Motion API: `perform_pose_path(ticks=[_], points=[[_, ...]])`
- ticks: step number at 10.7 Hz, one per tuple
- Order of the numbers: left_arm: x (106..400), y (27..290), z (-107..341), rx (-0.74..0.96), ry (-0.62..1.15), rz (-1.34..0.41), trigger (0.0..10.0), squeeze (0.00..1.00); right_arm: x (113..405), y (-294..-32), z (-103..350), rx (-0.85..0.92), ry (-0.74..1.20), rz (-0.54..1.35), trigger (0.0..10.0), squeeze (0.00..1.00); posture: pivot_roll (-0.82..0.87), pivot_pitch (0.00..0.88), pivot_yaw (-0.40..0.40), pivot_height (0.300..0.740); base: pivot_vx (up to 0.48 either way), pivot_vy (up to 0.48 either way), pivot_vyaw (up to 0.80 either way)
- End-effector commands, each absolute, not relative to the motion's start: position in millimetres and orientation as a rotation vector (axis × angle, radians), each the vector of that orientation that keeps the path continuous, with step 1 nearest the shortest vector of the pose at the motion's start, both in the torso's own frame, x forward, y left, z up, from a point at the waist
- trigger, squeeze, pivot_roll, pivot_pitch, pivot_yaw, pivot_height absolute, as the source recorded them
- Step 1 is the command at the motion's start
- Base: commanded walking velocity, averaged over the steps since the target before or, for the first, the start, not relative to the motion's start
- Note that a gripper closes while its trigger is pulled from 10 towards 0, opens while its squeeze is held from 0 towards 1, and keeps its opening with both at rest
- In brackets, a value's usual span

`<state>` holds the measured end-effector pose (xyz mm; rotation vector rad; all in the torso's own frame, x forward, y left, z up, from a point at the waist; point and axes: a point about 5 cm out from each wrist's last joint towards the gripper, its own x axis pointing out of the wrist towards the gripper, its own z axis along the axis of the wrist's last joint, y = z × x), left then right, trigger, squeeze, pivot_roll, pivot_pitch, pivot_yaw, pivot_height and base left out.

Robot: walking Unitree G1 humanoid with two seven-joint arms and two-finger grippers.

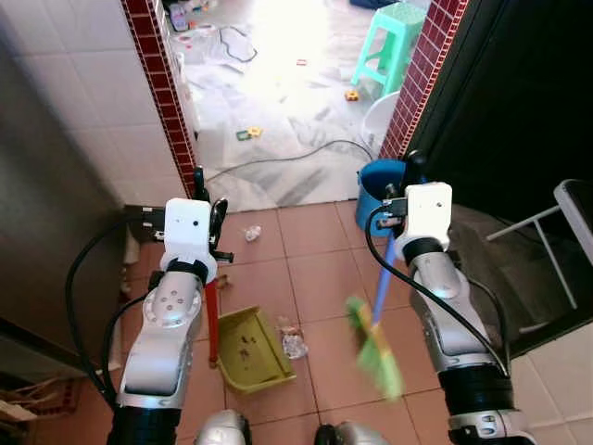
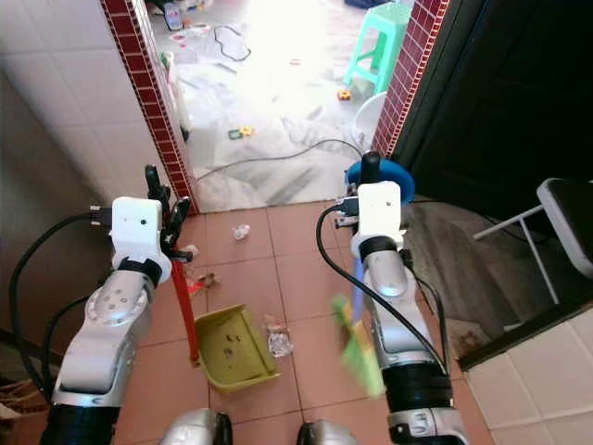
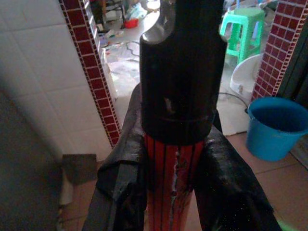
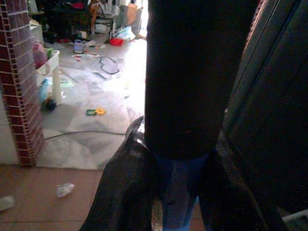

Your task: Sweep floor

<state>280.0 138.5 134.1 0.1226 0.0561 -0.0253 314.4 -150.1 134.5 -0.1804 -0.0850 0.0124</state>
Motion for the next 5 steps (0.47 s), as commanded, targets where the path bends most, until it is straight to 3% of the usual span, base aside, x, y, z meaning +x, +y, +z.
perform_pose_path(ticks=[1, 5], points=[[286.3, 137.3, 154.3, 0.142, -0.041, -0.016, 10.0, 0.0, 318.2, -145.3, 147.7, -0.199, -0.153, 0.024, 10.0, 0.0, 0.08, 0.056, -0.025, 0.74, 0.0, 0.0, 0.0], [296.7, 145.6, 143.5, 0.235, -0.074, -0.027, 10.0, 0.0, 330.4, -138.4, 156.1, -0.154, -0.191, 0.036, 10.0, 0.0, 0.05, 0.005, -0.022, 0.74, 0.0, 0.0, 0.0]])
